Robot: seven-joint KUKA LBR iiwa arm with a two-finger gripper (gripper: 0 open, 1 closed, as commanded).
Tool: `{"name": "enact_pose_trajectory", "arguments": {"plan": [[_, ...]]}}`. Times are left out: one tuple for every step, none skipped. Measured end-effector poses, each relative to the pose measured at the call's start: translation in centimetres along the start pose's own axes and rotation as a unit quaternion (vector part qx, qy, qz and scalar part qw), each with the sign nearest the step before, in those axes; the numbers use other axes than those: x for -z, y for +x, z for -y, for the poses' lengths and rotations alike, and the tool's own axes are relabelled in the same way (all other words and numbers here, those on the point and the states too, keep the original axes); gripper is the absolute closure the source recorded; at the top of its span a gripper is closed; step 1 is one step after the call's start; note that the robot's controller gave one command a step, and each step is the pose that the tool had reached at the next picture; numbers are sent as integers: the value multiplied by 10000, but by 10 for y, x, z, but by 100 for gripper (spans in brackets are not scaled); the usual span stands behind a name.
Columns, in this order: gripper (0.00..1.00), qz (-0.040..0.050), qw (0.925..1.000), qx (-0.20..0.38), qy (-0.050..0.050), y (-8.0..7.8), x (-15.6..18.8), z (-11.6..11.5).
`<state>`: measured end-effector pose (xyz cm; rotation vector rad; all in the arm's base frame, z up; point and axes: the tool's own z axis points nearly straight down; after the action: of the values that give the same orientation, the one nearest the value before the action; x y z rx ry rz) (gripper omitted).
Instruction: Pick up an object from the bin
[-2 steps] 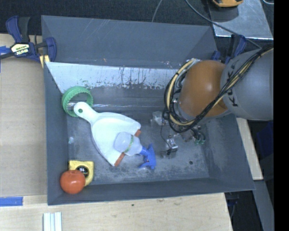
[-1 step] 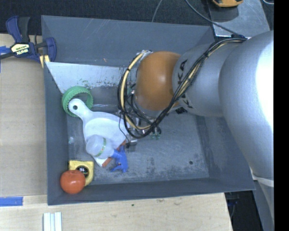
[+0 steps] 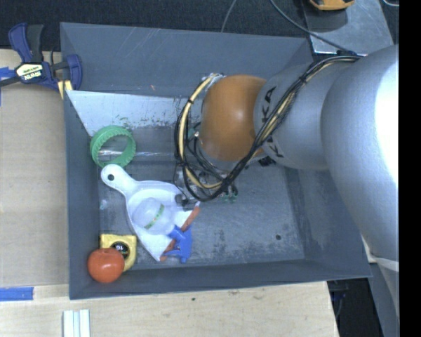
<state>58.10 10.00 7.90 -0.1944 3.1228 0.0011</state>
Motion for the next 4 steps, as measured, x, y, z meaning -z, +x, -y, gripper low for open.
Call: {"name": "enact_pose_trajectory", "arguments": {"plan": [[100, 33, 10000, 22, -2, -41, -8, -9], [100, 36, 9397, 3421, 19, -16, 10, 66], [100, 61, 8968, 4425, 24, -20, 24, 23], [100, 92, 8223, 5689, 68, -30, 141, 128]]}}
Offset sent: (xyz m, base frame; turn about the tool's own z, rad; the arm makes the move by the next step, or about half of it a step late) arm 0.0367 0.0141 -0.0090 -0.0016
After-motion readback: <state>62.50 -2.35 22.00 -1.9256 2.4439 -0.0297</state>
